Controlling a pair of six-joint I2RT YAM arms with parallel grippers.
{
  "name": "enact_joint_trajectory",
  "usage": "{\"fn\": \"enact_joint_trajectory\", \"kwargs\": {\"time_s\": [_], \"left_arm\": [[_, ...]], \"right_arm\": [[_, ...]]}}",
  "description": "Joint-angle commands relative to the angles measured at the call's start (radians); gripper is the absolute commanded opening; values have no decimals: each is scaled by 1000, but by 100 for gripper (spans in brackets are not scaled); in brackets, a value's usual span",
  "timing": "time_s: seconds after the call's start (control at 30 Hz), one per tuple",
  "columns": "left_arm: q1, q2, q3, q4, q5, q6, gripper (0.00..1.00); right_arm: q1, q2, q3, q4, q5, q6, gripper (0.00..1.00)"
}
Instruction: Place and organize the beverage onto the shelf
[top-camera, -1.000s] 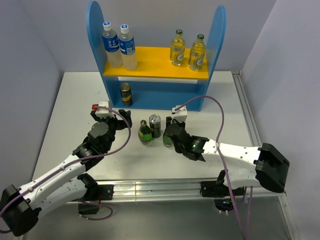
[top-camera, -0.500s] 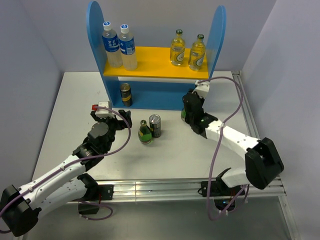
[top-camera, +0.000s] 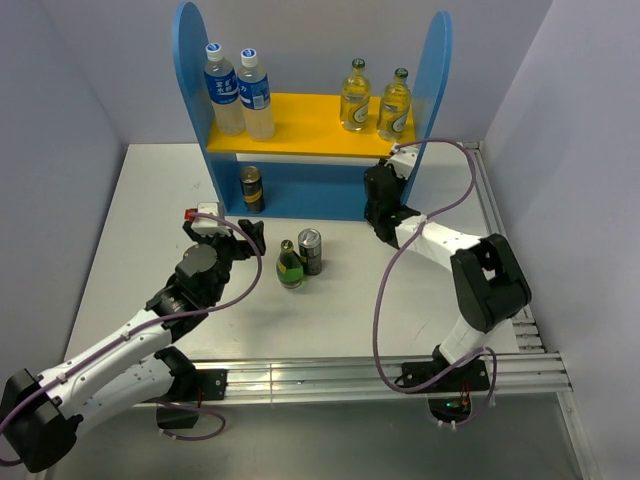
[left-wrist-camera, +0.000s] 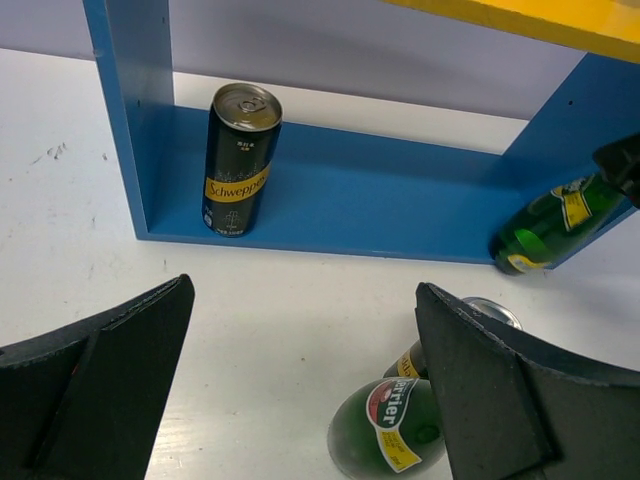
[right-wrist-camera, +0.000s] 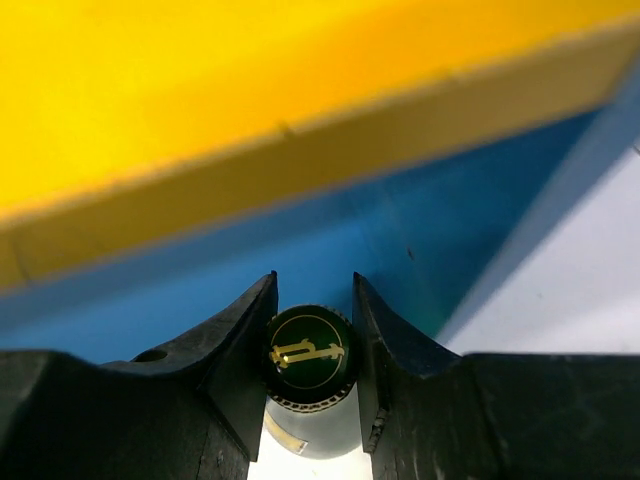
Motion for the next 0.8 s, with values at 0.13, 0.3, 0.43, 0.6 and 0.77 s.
{"fn": "enact_joint_trajectory", "kwargs": {"time_s": [0.13,0.3,0.43,0.6,0.77], "left_arm": [[-8,14,-5,48,24,-11,99],[-11,15,-2,46,24,-12,99],[-14,11,-2,43,23,-12,99],[-14,6,-2,43,28,-11,99],[-19,5,-2,46,26,-8,99]], "right_arm": [[-13,42,86,273,78,6,0],[-13,77,127,295,105,-21,0],[-11,108,139,315,138,-69,0],[-10,125,139,339,167,-98,0],[-8,147,116,407,173,-121,83]]}}
